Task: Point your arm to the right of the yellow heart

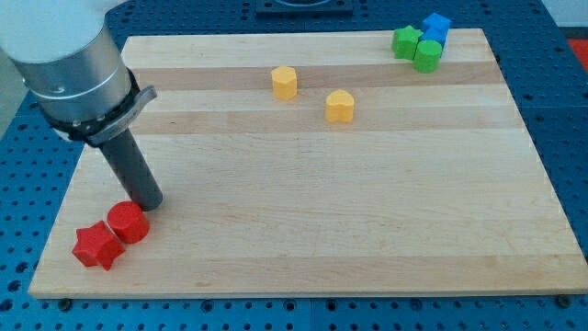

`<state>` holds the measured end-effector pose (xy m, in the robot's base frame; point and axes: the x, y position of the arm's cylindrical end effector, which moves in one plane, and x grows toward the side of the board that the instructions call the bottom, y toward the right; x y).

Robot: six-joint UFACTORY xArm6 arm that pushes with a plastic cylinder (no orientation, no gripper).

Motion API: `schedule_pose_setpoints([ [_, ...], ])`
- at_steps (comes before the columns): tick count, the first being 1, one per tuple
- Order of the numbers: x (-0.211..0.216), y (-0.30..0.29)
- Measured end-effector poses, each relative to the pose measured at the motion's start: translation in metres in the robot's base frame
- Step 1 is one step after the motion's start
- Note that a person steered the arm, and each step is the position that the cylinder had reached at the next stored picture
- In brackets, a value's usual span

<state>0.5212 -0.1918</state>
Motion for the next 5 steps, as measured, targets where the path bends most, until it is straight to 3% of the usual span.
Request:
schedule_pose_setpoints([
  [3,0.003,0.001],
  [5,-0.039,0.071],
])
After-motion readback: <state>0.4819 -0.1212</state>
